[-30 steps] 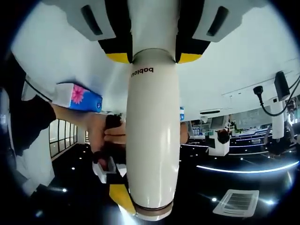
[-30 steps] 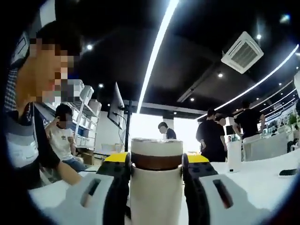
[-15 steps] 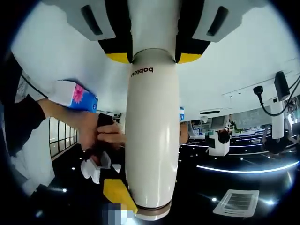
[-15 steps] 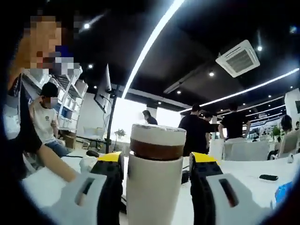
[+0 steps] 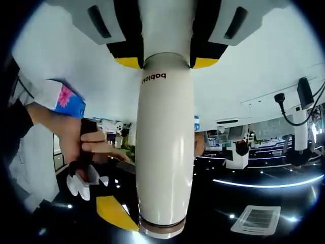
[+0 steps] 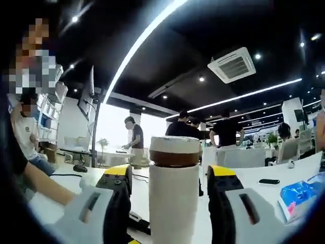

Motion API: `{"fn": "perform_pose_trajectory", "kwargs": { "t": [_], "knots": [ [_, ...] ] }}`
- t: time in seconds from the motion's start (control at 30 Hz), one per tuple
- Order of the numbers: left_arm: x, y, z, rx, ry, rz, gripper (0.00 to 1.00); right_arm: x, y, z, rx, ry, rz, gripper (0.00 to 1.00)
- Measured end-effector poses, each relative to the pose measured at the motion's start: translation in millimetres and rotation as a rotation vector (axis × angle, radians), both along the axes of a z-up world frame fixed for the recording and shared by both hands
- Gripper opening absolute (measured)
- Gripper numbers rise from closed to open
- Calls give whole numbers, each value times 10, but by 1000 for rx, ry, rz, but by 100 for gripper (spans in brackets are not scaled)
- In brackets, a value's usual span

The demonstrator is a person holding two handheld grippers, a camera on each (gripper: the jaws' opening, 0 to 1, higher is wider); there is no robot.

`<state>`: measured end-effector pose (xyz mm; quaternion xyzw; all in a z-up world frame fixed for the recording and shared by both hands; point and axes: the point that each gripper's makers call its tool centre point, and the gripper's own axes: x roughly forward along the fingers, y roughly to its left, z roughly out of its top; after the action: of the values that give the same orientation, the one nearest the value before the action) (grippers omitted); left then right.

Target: Grasp the water cup twist off the cup lid place the cup lid on the table

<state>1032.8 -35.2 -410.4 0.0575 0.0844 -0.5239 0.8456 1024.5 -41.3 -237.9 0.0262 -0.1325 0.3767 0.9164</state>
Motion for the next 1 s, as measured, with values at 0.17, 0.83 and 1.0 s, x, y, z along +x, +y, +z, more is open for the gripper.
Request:
{"fn": "perform_pose_trajectory", "kwargs": {
  "t": [0.17,0.83,1.0],
  "knots": [
    [7,0,1,0,0,-1,38,-47,7,34,11,-6,-22,62],
    [15,-46,10,4,-13,-30,46,31,3,82,-23,-45,-86,63],
    [10,-72,-7,16,3,-64,48,42,23,79,-17,-41,-72,62]
  ]
}}
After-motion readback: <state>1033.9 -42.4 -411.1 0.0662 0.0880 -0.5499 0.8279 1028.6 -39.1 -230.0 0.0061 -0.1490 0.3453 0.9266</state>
